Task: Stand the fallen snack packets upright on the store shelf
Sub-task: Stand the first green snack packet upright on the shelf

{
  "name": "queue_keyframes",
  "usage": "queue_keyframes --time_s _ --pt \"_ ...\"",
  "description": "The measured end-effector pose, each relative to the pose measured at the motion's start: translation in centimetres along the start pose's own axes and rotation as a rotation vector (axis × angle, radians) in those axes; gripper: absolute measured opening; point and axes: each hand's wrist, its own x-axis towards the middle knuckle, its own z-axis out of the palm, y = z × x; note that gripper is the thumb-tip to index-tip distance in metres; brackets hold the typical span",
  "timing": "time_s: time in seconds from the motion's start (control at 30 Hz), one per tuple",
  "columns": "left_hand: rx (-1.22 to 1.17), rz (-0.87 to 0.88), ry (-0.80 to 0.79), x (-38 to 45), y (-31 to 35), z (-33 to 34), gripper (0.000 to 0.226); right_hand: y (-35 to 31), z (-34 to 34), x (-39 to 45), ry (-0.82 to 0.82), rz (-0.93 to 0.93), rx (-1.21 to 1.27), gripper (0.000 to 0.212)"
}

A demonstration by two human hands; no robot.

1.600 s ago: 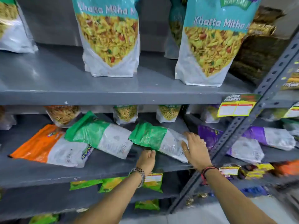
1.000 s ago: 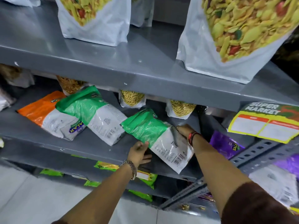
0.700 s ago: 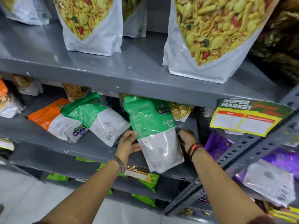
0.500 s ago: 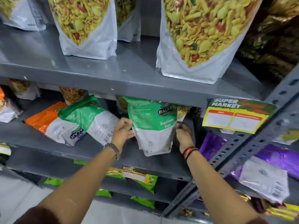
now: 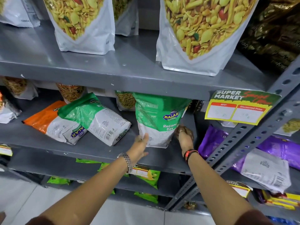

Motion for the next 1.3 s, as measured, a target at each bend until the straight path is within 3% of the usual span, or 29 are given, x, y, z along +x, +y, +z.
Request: queue_keyframes --time_s 0.1,0.2,0.33,0.5,0.67,0.87,0.97,1.1,1.2,1.3 --pt "0.017 -0.005 -0.077 0.1 -0.1 1.1 0.059 2.0 -0.8 -1.6 0.027 -0.034 -0.074 0.037" --pt "-0.078 -0.003 -0.057 1.4 1.0 1.9 0.054 2.7 -0.8 -5.3 0.023 -0.034 -0.061 0.035" --pt "-0.04 0.002 0.04 2.8 2.6 2.4 0.052 2.2 0.2 -8.1 -0.073 -0.014 0.063 0.016" --pt "0.084 0.003 0.081 3.9 0.6 1.2 0.064 1.8 -0.4 -8.3 -0.031 -0.057 0.036 0.011" --pt "0.156 -0.03 0.122 0.2 -2.1 1.7 0.055 -1.9 -0.7 -4.6 0.019 0.038 0.068 0.046" --pt "0.005 -0.108 -0.013 -1.1 -1.9 4.1 0.055 -5.6 0.4 -2.7 -0.233 0.171 0.098 0.07" --pt "-0.047 -0.096 0.039 -0.1 -1.6 4.0 0.06 -5.1 -0.1 -3.1 -0.304 0.14 0.113 0.069" --pt "-0.061 -0.056 0.18 1.4 -1.6 2.9 0.065 -2.2 -0.9 -3.8 -0.214 0.109 0.153 0.072" --pt "-0.102 -0.019 0.181 2.6 -0.5 2.5 0.064 -0.6 -1.9 -4.9 -0.176 0.131 0.167 0.086" --pt "-0.134 -0.014 0.148 3.1 1.5 2.8 0.063 0.1 -2.8 -6.6 -0.211 0.083 0.229 0.064"
